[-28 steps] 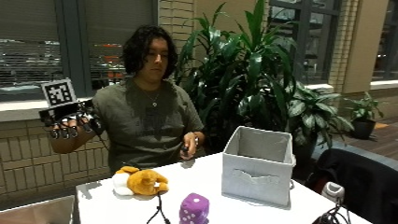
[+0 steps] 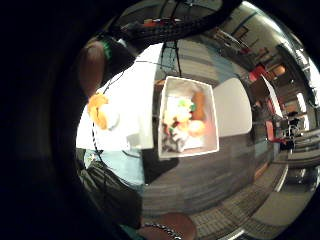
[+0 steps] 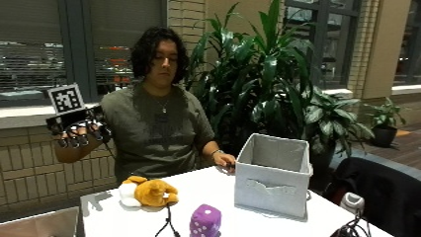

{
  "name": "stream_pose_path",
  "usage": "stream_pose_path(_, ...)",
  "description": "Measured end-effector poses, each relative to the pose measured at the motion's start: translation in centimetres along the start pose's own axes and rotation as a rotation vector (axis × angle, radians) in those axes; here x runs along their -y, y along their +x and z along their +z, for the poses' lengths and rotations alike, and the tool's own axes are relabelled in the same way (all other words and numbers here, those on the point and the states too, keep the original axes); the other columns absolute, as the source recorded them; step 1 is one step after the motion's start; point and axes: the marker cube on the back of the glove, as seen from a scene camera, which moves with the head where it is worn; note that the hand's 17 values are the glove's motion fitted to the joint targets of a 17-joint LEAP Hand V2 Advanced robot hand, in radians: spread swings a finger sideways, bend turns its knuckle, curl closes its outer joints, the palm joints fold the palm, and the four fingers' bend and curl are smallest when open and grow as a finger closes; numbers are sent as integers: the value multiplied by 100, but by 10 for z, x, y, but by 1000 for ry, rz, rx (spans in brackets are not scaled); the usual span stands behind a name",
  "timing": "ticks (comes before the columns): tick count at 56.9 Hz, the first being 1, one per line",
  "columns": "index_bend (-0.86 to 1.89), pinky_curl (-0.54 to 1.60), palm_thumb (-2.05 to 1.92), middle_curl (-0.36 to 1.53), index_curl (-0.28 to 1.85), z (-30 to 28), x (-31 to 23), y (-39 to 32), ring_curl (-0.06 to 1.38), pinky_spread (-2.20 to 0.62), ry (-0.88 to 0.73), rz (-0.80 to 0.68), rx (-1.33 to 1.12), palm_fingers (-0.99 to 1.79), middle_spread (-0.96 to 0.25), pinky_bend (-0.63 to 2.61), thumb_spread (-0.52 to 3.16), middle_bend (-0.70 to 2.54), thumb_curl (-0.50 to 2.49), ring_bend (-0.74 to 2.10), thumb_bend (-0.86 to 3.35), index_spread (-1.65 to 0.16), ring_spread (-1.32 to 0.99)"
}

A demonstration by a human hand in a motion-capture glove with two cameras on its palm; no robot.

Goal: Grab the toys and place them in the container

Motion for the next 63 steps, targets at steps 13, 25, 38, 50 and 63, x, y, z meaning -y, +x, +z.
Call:
stream_pose_path(13, 18, 27, -4, 20, 27, 70, 45, -59, 17, -3, 74, 5, 83, 41, -11, 59, 145, 20, 17, 48, -3, -37, -23)
stream_pose_path(25, 10, 33, 2, 24, 23, 157, 56, -112, 21, -6, -154, -169, 81, 36, -12, 75, 136, 22, 21, 56, 0, -38, -25)
stream_pose_path(38, 6, 38, 20, 24, 15, 216, 82, -134, 29, -22, -50, -219, -305, 52, -13, 105, 139, 13, 29, 88, 6, -41, -29)
stream_pose_path(50, 13, 40, 47, 36, 7, 217, 106, -126, 42, -40, 25, -174, -209, 110, -30, 106, 129, 46, 43, 120, 15, -42, -35)
stream_pose_path(63, 36, 42, 57, 54, 15, 201, 110, -129, 48, -42, 80, -147, -118, 123, -39, 98, 106, 81, 59, 125, 15, -44, -36)
